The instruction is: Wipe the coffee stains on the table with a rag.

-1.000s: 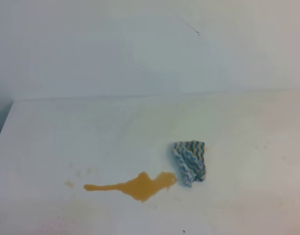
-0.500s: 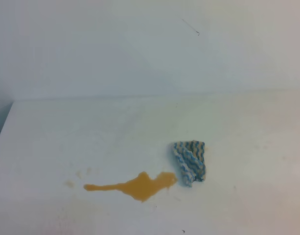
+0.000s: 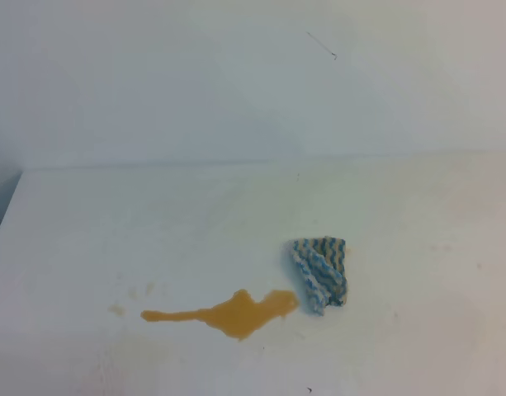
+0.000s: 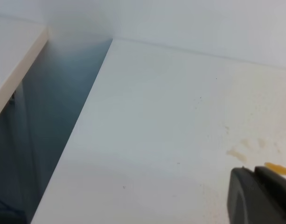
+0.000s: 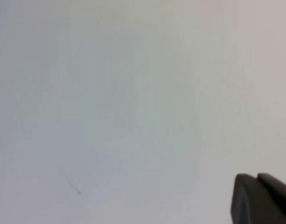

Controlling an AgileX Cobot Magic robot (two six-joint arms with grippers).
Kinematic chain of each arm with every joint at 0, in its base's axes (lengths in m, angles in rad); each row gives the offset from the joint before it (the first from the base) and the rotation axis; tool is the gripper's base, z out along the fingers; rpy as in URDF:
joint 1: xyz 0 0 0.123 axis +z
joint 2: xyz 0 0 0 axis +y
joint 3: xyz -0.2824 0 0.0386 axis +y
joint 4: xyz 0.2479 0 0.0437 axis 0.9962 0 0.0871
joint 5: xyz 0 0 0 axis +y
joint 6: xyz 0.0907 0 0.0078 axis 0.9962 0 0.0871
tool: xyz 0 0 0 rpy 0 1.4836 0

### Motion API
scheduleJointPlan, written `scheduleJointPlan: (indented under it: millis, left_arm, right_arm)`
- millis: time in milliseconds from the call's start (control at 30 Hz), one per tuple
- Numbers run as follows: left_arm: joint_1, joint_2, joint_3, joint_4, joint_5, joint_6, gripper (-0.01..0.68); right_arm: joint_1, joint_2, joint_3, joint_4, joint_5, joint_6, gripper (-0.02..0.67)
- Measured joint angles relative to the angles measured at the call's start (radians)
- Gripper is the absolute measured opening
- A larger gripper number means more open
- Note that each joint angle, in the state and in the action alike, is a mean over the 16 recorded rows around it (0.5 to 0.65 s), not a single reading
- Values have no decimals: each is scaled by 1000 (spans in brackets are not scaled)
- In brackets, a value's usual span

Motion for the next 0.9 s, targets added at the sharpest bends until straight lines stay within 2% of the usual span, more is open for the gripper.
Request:
scheduleJointPlan:
  millis: [333,633,767,900]
  left_arm:
    - [0,-2,3,-2,-1,0,1]
    - [0,-2,3,-3,-1,0,1]
    - [0,-2,3,-3,-1,0,1]
    - [0,-2,3,-3,-1,0,1]
  right_arm:
    - [0,0,-1,95,-130,-2,-4]
    - [0,0,-26,102,-255,-2,-4]
    - [0,0,-76,99,-248,-4,-4]
    - [0,2,-157,95,-169,-11,-4]
